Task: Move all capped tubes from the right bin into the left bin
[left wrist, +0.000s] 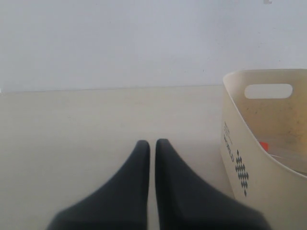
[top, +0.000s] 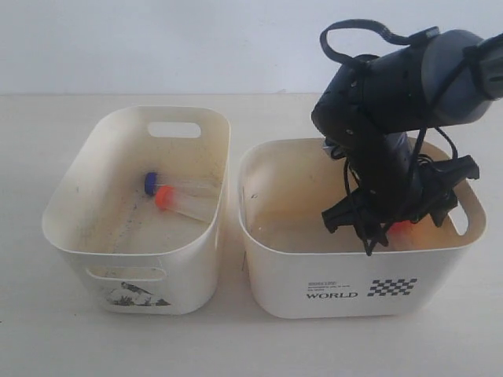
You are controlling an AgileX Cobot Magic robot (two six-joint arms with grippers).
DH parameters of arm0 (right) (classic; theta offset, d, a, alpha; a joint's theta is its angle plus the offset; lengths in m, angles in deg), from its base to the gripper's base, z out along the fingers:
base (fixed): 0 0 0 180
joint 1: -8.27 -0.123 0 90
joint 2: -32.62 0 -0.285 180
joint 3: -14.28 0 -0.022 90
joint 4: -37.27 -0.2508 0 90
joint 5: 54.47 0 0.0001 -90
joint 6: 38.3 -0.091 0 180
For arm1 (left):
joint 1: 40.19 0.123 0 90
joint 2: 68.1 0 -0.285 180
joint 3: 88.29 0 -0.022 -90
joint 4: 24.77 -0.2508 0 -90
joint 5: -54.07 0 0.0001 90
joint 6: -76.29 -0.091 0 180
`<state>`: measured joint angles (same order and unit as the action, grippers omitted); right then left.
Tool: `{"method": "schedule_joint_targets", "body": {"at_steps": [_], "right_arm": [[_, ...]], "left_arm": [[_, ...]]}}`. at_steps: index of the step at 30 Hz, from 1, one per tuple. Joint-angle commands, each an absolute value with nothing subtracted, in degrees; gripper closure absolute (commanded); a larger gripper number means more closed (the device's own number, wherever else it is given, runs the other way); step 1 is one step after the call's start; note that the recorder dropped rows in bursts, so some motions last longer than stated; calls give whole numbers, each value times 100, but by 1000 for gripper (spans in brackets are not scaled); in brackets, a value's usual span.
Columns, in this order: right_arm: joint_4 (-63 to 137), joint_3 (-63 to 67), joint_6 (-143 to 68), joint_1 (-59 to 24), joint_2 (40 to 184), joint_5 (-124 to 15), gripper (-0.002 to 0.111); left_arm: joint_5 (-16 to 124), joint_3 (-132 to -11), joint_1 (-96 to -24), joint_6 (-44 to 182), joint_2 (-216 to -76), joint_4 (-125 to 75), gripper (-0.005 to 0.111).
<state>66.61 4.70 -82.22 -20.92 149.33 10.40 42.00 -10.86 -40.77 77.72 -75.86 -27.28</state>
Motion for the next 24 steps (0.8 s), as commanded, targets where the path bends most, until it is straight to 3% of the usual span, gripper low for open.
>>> {"method": "schedule_joint_targets", "body": {"at_steps": [1, 24], "right_arm": [[6605, 453, -8143, -1999, 14917, 944, 45], [6524, 596, -7185, -2318, 14917, 1549, 51]], "left_arm": [[4208, -1107, -4075, 7827, -7589, -2757, 102], [4208, -1107, -4075, 7827, -7589, -2757, 102]]}}
